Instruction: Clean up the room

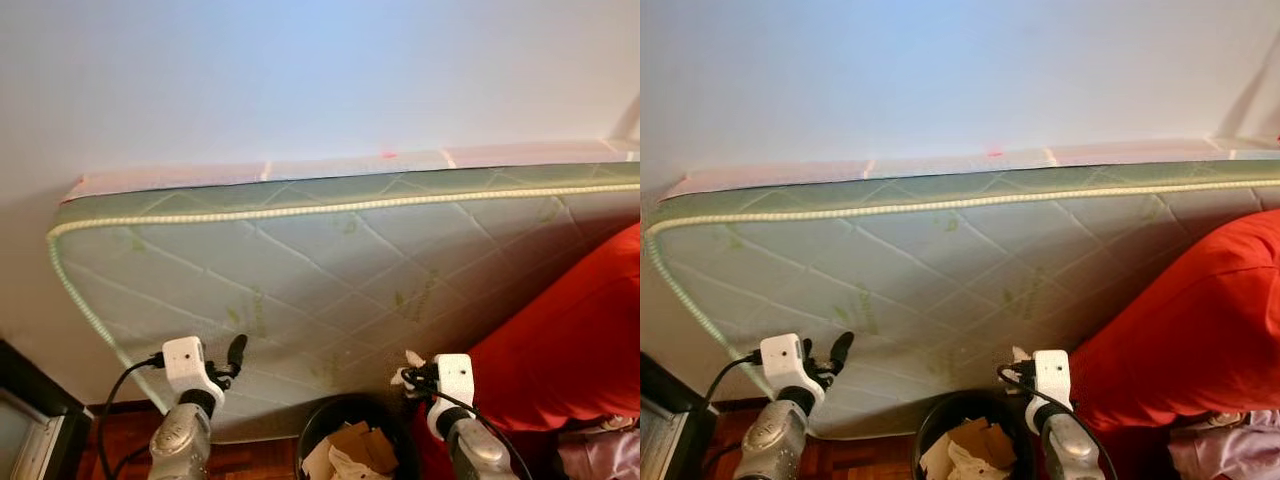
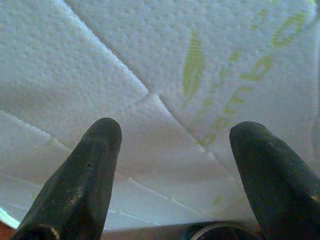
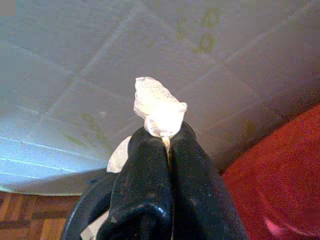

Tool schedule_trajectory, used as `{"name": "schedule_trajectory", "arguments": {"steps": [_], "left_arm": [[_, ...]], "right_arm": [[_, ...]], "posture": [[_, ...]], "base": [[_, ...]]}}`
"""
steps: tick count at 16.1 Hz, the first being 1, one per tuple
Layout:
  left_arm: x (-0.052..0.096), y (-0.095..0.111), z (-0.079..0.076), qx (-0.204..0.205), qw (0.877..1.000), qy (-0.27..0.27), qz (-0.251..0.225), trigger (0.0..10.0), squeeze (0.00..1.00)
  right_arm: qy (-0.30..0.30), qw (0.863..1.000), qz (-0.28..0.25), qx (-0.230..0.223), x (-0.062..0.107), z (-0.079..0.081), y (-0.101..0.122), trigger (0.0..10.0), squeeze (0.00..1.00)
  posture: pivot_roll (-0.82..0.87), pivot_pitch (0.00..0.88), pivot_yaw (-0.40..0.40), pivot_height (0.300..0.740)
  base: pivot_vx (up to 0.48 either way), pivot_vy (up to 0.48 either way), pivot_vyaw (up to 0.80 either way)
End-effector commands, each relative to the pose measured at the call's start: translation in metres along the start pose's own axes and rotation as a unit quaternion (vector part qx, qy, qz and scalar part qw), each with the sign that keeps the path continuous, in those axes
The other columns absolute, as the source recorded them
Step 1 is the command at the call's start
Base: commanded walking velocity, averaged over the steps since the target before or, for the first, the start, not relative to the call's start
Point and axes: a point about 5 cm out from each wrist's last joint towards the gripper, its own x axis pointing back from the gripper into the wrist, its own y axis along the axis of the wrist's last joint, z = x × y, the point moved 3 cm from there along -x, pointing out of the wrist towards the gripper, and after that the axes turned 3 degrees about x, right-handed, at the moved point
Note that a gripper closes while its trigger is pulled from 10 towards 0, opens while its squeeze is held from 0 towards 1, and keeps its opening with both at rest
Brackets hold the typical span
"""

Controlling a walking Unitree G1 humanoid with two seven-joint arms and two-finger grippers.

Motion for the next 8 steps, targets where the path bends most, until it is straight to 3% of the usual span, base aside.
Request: {"name": "schedule_trajectory", "arguments": {"steps": [1,8], "left_arm": [[0.0006,0.0020,0.0001,-0.003,1.000,-0.001,-0.006,10.0,0.00],[0.0061,-0.0048,-0.0008,-0.001,1.000,-0.010,0.006,10.0,0.00]], "right_arm": [[0.003,1.000,-0.016,0.000,-0.0030,0.0019,0.0085,10.0,0.00],[0.006,1.000,-0.026,-0.004,-0.0044,0.0078,0.0115,10.0,0.00]], "posture": [[0.05,0.000,-0.021,0.740],[0.05,0.000,-0.023,0.700]], "base": [[0.000,0.000,0.00],[0.000,0.000,0.00]]}}
